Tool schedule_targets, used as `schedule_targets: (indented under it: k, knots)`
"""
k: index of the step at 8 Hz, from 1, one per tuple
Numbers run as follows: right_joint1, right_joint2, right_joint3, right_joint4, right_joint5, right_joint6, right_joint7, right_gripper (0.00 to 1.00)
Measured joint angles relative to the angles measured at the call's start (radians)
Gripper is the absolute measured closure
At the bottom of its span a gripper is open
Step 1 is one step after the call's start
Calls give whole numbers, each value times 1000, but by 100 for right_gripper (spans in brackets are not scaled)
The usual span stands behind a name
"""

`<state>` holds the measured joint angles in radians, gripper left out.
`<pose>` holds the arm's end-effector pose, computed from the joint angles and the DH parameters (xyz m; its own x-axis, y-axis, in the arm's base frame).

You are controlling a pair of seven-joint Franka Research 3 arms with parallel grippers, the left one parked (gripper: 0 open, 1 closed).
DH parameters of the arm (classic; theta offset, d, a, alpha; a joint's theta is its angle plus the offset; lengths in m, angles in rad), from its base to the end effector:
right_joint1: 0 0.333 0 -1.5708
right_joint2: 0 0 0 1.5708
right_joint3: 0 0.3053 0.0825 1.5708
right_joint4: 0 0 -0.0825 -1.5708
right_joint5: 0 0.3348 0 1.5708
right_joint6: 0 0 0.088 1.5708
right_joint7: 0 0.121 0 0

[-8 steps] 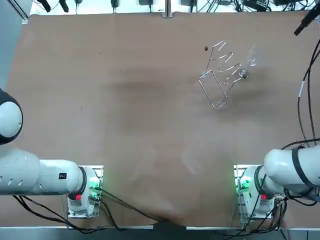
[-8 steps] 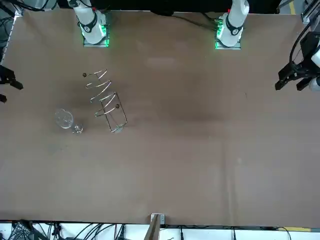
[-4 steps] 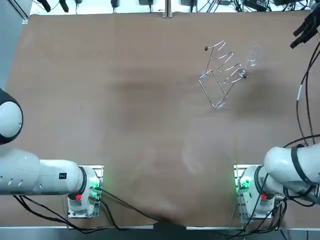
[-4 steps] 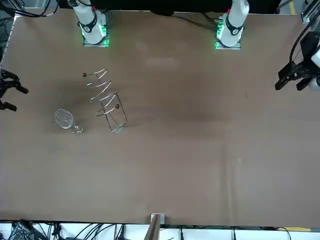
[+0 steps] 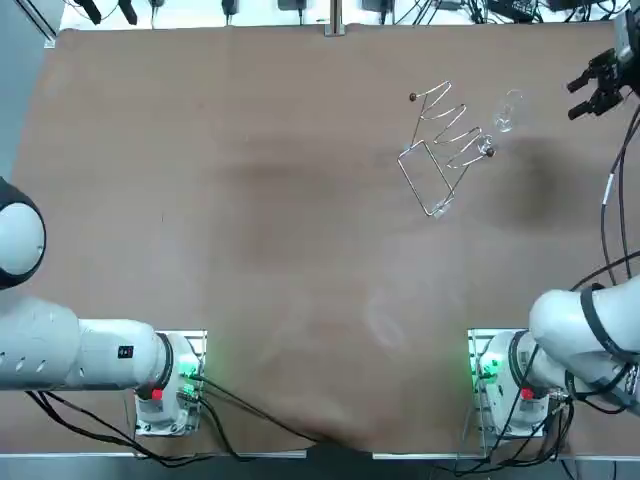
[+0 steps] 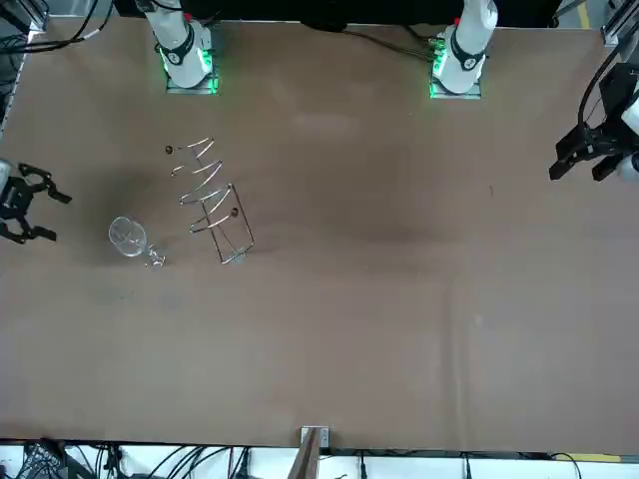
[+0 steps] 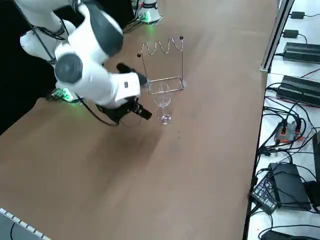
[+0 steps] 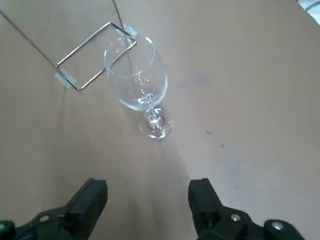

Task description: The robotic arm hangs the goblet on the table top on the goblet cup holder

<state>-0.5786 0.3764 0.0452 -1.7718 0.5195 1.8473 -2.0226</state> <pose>0.5127 -0.2517 0.3425 0.2834 0.7988 0.5306 0.9573 -0.2682 -0.1076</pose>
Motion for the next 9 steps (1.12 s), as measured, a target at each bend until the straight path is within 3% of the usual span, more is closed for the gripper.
schedule_targets:
  k: [6,9]
  knots:
    - [-4,181,6,3,175,83,-221,0]
    - [5,244,19,5,214,158,-309,0]
